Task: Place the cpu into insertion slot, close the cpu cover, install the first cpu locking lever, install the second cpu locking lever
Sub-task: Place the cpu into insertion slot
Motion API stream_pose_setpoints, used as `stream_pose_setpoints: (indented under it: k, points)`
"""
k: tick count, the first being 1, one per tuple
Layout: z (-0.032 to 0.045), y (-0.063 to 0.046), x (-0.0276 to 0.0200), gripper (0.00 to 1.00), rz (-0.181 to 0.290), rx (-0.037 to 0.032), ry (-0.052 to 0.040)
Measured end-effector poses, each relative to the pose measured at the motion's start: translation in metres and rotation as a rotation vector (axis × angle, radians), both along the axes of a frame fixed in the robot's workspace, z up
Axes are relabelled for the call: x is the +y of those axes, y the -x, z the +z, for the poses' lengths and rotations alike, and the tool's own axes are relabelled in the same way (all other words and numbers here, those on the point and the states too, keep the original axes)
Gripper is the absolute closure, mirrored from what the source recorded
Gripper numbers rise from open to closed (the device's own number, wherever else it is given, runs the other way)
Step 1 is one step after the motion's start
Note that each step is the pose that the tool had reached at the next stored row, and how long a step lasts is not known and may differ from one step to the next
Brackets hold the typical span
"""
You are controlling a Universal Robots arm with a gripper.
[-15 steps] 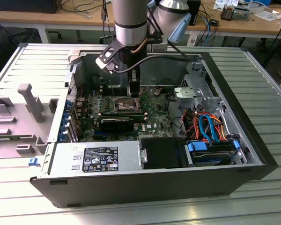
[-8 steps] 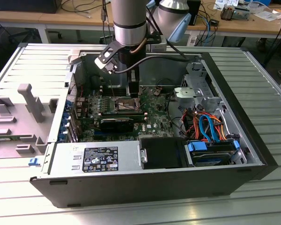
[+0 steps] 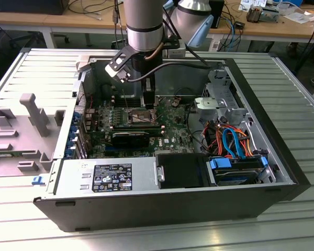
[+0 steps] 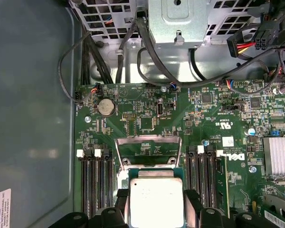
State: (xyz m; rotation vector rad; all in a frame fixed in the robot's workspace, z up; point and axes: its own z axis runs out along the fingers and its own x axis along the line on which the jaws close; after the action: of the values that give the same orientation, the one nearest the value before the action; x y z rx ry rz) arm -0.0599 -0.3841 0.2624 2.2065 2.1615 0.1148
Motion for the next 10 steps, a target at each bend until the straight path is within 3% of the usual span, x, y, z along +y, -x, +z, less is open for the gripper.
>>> stream_pose_setpoints:
  k: [2, 4, 10]
  points:
    - [-0.0002, 0.000, 0.0000, 0.45, 0.000, -0.0001, -0.0001]
    - [-0.0103, 0.008, 0.0000, 0.45, 0.000, -0.0001, -0.0001]
    - [-0.0109, 0.008, 0.0000, 0.45, 0.000, -0.0001, -0.0002]
